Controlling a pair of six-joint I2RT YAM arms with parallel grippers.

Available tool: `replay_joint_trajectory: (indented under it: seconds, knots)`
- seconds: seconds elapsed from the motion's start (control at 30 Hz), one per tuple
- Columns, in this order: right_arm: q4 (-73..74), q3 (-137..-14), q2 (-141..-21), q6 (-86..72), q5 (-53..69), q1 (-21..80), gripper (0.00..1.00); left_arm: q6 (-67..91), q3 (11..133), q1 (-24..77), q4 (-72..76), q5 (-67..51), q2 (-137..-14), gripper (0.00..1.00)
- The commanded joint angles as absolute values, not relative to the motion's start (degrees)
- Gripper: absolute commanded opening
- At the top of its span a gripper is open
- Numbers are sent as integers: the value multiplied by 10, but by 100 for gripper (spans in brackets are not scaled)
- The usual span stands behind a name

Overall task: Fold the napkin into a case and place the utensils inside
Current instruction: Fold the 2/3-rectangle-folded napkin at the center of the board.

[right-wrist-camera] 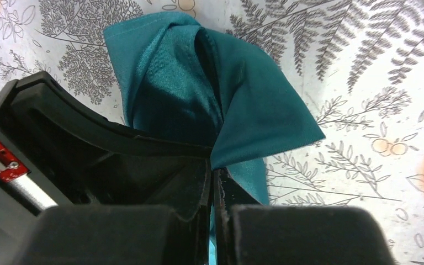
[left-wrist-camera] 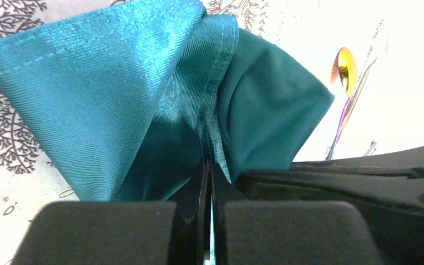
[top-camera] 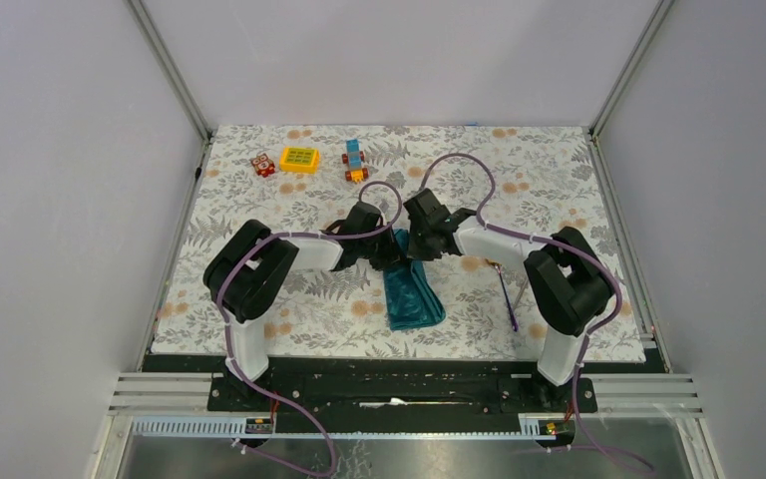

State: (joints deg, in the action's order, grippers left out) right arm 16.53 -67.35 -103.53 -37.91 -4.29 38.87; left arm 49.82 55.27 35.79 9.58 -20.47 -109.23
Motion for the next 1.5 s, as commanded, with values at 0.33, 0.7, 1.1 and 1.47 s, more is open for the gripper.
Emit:
replay_joint_trajectory:
  seconds: [0.33,0.7,1.1,1.47]
  knots:
    - [128,-687,-1048,-461,-65,412,0,462,519,331,33,-265,-1037,16]
    - [134,-692,-1049,-458,-72,415,0,426,485,295,-20,-258,-959,9]
    - [150,-748,-1093,-487,-83,455,0,439,471,294,47,-230,-1047,0]
    - [100,-733,-1126,-486,-70,462,0,416,476,293,4,-212,-1016,0]
